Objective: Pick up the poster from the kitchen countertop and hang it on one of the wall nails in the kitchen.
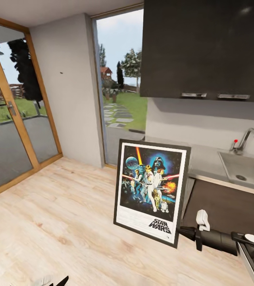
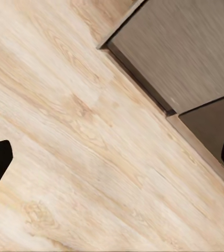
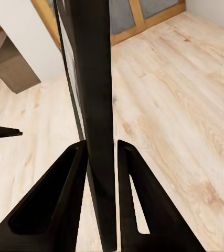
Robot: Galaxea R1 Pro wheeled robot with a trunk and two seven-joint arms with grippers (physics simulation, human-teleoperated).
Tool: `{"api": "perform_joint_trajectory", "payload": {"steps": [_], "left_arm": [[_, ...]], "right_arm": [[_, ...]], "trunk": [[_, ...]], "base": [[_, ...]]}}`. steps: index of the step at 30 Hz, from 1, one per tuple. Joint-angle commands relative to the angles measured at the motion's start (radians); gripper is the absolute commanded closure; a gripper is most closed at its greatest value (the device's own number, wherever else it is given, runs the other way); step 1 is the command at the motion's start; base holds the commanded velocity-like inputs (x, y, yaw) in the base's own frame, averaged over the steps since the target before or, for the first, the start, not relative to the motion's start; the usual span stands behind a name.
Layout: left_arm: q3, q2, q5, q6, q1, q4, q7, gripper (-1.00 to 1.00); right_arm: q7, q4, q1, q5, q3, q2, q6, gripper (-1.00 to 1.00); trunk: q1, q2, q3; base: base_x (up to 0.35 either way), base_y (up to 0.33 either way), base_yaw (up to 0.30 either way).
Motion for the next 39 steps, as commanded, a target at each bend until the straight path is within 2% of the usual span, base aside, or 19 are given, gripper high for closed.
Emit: {"api": "perform_joint_trajectory", "payload": {"steps": [1, 8, 31, 39], "left_arm": [[0.008, 0.0, -0.009, -0.006, -0.001, 0.002, -0.002, -1.0], [0.008, 0.0, -0.009, -0.006, -0.002, 0.002, -0.002, -1.0], [0.009, 0.001, -0.009, -0.004, -0.002, 0.002, -0.002, -1.0], [0.009, 0.001, -0.009, -0.004, -0.002, 0.002, -0.002, -1.0]], "right_arm": [[0.005, -0.001, -0.001, -0.003, -0.001, 0.0, 0.013, 1.0], [0.006, -0.001, 0.0, -0.003, -0.001, 0.0, 0.013, 1.0], [0.006, -0.001, 0.0, -0.003, 0.0, 0.001, 0.011, 1.0], [0.005, -0.001, 0.0, -0.003, 0.0, 0.001, 0.011, 1.0]], "trunk": [[0.001, -0.002, -0.002], [0.001, -0.002, -0.002], [0.001, -0.002, 0.024], [0.001, -0.002, 0.025]], "base": [[0.261, 0.178, 0.279], [0.261, 0.179, 0.205], [0.262, 0.184, 0.011], [0.262, 0.19, 0.183]]}}
